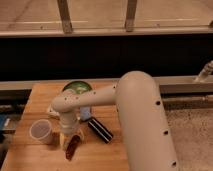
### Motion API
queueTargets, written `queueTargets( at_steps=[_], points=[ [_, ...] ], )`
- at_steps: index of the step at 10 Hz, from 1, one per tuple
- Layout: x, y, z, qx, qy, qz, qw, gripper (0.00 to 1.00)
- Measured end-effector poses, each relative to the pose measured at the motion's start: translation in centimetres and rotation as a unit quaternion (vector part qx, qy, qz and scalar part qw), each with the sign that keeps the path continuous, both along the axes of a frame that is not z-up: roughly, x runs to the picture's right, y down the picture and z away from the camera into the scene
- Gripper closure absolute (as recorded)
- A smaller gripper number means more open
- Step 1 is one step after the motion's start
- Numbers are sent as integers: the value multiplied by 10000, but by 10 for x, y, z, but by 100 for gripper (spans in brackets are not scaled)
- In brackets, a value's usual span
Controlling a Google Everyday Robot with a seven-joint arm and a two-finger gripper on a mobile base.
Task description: Drag the pepper across the table
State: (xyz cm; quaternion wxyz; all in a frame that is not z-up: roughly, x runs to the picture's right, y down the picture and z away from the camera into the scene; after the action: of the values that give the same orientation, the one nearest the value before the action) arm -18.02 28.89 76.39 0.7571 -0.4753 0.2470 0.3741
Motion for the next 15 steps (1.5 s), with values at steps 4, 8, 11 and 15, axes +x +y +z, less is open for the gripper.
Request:
queueTargets(
  at_steps=[4,8,11,15],
  points=[
    [0,1,-1,16,21,-22,10000,94],
    [-2,2,-2,13,-5,-54,10000,100],
    [-2,-3,-2,56,-30,-39,10000,100],
    [0,-22,3,223,20,13,9997,100]
  ],
)
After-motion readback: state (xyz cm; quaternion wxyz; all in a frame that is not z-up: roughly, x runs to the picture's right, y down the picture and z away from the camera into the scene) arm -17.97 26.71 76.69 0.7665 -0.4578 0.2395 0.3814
